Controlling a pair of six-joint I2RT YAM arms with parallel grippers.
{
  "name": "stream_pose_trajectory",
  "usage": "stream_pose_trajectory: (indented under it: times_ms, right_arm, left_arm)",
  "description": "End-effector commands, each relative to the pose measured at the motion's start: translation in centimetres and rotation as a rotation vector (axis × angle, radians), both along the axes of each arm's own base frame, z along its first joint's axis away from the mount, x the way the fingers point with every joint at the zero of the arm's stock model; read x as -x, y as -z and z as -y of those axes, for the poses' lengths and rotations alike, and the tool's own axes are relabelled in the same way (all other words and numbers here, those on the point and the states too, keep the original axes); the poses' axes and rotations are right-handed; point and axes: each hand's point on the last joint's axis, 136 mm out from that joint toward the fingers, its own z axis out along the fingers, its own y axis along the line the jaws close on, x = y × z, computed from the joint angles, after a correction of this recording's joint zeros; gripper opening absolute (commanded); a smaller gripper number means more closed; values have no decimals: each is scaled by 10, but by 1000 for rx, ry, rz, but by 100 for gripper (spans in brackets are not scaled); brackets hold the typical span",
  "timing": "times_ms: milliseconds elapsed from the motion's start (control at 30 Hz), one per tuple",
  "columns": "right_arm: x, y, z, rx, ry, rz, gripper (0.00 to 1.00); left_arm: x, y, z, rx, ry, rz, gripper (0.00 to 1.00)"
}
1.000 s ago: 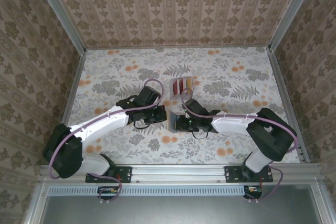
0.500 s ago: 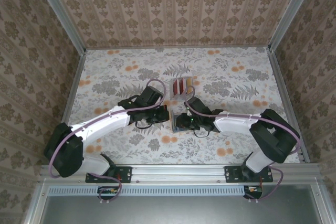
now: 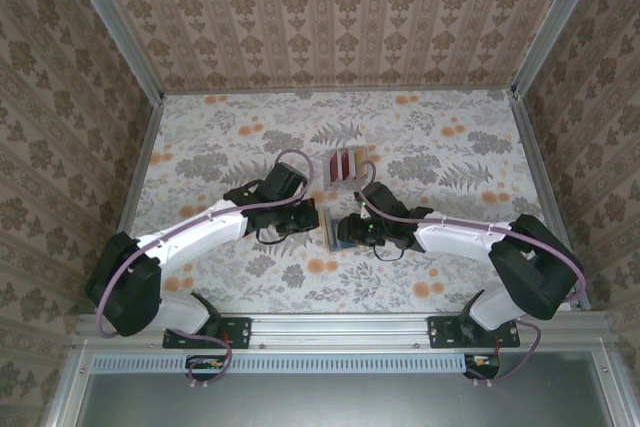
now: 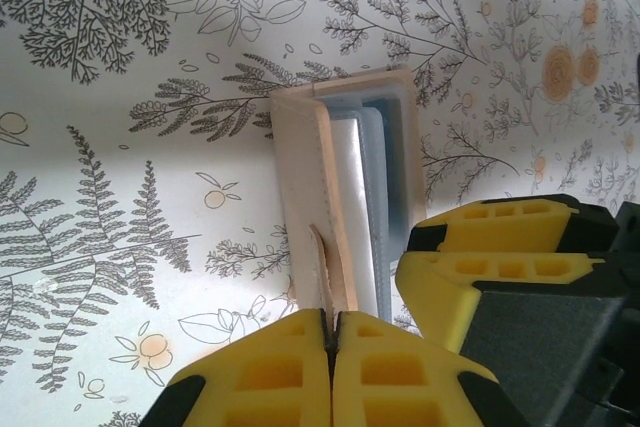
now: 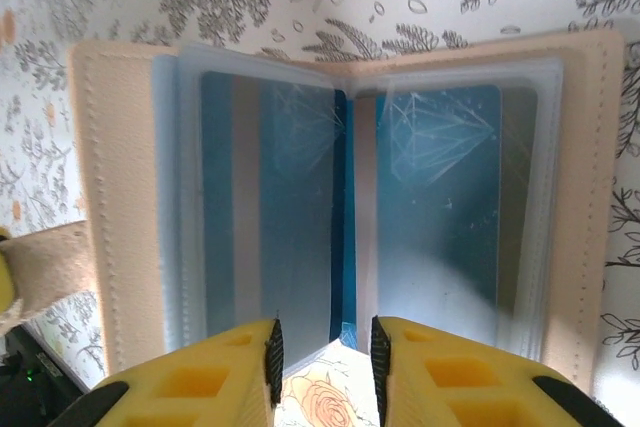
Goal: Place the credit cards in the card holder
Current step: Flip over the card slot on the card holder.
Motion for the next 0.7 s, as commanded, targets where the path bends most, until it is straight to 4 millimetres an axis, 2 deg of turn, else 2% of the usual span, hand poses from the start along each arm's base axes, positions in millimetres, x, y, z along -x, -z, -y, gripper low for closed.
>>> stream_pose_trajectory:
  times_ms: [0,333,667]
  right_arm:
    - [-1,-8,-13,-24,-44,3,34]
    - [-1,-15,-20,-33,-68,14,36]
    - [2,-17,-27,-39,-94,13,38]
  left_arm:
    - [0,6,-4,-6,-9,-3,3]
    - [2,12,-5,-12,-11,-19,3]
    - [1,10,-3,-6,-11,-15,3]
